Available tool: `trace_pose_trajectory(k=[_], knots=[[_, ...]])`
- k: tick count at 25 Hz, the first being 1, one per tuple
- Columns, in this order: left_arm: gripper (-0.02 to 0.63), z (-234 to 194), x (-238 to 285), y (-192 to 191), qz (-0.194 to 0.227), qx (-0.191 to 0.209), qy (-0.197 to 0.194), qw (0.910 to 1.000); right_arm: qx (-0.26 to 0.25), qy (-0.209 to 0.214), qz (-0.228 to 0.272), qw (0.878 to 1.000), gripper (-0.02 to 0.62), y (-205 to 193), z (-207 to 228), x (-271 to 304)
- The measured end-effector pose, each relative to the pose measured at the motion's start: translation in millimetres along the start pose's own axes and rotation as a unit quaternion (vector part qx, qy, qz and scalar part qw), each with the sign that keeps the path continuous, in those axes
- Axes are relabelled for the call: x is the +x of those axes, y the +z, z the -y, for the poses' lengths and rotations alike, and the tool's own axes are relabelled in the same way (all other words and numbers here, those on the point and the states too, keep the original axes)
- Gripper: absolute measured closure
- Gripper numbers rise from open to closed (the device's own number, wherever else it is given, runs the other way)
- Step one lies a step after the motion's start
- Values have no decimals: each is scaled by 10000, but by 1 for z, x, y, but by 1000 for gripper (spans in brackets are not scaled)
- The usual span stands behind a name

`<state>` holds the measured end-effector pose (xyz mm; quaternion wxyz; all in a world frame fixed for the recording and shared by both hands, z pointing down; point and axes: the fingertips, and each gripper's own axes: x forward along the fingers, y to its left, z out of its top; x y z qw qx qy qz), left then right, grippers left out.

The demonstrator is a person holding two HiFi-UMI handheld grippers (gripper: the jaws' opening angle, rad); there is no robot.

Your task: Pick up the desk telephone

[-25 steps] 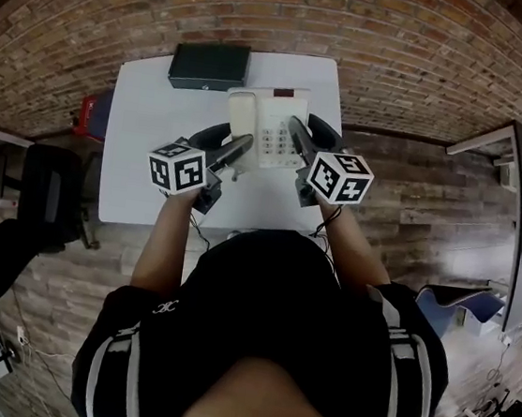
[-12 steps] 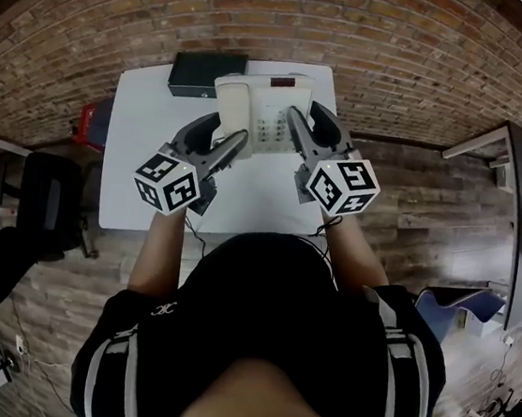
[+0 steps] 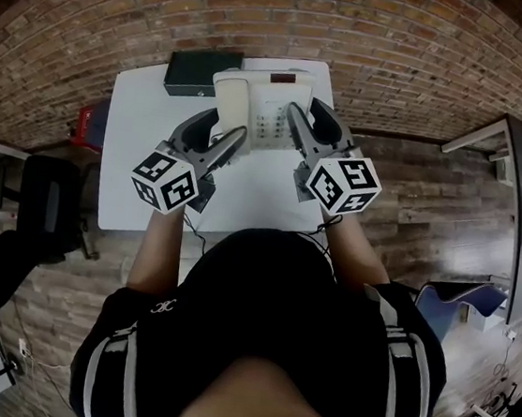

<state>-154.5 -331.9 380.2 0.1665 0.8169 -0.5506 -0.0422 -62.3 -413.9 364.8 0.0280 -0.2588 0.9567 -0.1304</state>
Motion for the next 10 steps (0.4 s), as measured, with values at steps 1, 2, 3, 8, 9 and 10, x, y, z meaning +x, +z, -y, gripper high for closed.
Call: trace_pose_trajectory(k=[1,2,3,8,9,10], knots=[[330,0,1,-1,-23,-1,-6,10000,13,-9,-7,10000,453,-1,1,0],[330,-1,2,-1,-40,-10,-10,10000,21,-16,-16,10000,453,-1,2,0],[330,-2,2,-2,-51,-28,-10,10000,26,-19,-29,10000,454,-2,3,1],[330,-6,6,-4,-92,-86,27,9999,27,-15,-101,9999,454,-5,6,5],[330,-6,7,-4,-104,-84,31,9999,32,-14,-107,9999,454,-6,7,6],[330,-7,8,-4,-117,-81,33,9999,38,-13,-113,9999,454,-6,9,7]])
